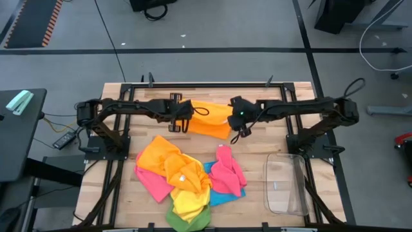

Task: Fold microfiber towels
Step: Fold the orange towel

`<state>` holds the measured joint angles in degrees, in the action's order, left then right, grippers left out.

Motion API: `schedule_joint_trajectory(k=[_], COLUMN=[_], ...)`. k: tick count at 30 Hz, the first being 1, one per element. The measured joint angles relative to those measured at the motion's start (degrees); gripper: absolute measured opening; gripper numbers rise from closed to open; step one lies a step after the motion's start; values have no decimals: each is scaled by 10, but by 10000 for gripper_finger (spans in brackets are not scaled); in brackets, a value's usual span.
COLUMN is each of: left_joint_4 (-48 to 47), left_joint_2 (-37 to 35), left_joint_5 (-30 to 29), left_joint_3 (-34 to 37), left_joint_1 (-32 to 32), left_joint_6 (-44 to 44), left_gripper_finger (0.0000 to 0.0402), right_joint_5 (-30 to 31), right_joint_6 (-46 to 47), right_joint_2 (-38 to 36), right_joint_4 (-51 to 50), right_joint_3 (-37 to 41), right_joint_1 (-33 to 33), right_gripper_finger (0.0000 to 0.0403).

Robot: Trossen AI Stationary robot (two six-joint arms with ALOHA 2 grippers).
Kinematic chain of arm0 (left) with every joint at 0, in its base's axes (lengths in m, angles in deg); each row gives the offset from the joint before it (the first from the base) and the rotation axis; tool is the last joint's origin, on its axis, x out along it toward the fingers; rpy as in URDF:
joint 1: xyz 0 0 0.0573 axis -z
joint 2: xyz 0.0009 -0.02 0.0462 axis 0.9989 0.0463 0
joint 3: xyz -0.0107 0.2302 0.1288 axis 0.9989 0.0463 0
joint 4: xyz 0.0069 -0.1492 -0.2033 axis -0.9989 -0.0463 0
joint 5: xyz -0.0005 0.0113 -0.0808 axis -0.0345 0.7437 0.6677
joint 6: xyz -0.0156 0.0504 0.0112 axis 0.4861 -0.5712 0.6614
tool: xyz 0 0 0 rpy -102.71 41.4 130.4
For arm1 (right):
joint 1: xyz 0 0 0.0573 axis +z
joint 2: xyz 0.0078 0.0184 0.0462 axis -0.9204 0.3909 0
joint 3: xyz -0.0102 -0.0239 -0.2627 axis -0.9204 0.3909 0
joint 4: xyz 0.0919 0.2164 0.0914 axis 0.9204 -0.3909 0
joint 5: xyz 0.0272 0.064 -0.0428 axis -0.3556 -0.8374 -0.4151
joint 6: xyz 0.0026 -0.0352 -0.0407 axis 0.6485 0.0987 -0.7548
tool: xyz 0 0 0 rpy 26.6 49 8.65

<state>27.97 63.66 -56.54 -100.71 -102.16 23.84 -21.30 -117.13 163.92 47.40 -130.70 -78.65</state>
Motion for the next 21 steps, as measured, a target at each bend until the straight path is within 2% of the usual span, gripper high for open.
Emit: schedule_joint_trajectory(k=[4,10,17,21], left_joint_4=[48,143,217,232], left_joint_2=[0,-1,-1,-1], left_joint_5=[1,0,2,38], left_joint_3=[0,0,0,0], left_joint_1=[-34,-82,-129,-160], left_joint_6=[-42,-102,-172,-183], left_gripper_finger=[11,23,9,18], right_joint_5=[-18,-21,-21,-22], right_joint_6=[-3,0,-18,-29], right_joint_2=[-10,15,18,18], right_joint_4=[1,7,29,74], right_joint_3=[0,0,0,0], right_joint_1=[-34,-93,-153,-185], right_gripper_finger=[0,0,2,3])
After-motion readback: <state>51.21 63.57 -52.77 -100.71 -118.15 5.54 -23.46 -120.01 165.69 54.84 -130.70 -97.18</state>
